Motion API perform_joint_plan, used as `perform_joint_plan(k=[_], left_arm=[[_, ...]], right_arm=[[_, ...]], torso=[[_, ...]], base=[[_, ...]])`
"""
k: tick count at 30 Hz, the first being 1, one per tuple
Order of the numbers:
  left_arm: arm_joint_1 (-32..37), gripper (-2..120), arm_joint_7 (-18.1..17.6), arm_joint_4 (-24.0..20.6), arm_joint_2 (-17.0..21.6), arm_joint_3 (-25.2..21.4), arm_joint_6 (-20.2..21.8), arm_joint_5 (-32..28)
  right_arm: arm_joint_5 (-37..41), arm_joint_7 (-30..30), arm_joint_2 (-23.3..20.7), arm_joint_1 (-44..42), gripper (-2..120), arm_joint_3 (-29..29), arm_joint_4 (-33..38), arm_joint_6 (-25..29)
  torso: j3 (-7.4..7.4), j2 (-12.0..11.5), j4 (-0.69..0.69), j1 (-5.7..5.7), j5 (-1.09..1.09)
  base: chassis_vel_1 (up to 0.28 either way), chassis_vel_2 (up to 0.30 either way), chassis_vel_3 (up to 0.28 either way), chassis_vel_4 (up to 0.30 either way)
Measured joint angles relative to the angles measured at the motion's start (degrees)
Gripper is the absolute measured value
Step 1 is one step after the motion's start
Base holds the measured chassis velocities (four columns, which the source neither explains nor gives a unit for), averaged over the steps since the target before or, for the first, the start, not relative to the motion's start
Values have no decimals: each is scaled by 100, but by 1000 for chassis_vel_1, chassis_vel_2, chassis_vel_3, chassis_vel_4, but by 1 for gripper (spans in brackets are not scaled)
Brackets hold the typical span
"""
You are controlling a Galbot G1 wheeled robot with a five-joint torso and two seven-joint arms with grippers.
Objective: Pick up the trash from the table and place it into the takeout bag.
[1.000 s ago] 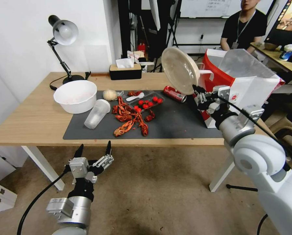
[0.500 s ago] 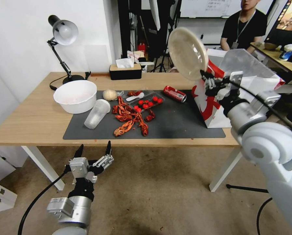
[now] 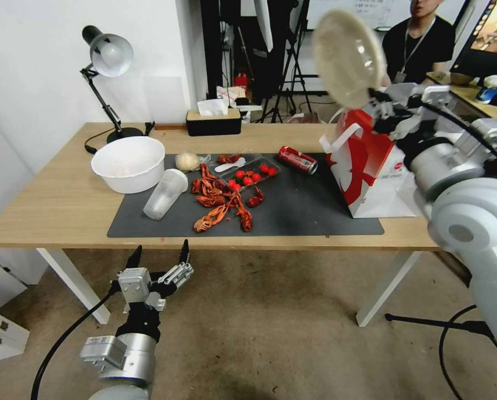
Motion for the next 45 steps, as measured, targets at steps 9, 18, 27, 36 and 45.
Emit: perform_joint_plan(k=[9, 18, 27, 36, 45], left_arm=[[-2, 100, 4, 19, 17, 19, 0, 2], [-4, 100, 28, 26, 22, 32, -10, 0], [-19, 100, 28, 27, 53, 27, -10, -22], [-23, 100, 29, 25, 71, 4, -10, -28], [-10, 100, 30, 5, 70, -1, -10, -28]], right_arm=[[-284, 608, -68, 65, 0, 69, -289, -523], [39, 803, 2, 41, 14, 15, -393, -567], [63, 779, 48, -56, 49, 18, -405, -580], [59, 676, 87, -106, 78, 23, -344, -455], [19, 596, 95, -130, 99, 34, -278, -330]], torso=[[0, 0, 0, 0, -1], [0, 0, 1, 0, -1], [0, 0, 0, 0, -1], [0, 0, 0, 0, -1], [0, 0, 0, 0, -1]], base=[[0, 0, 0, 0], [0, 0, 0, 0], [0, 0, 0, 0], [0, 0, 0, 0], [0, 0, 0, 0]])
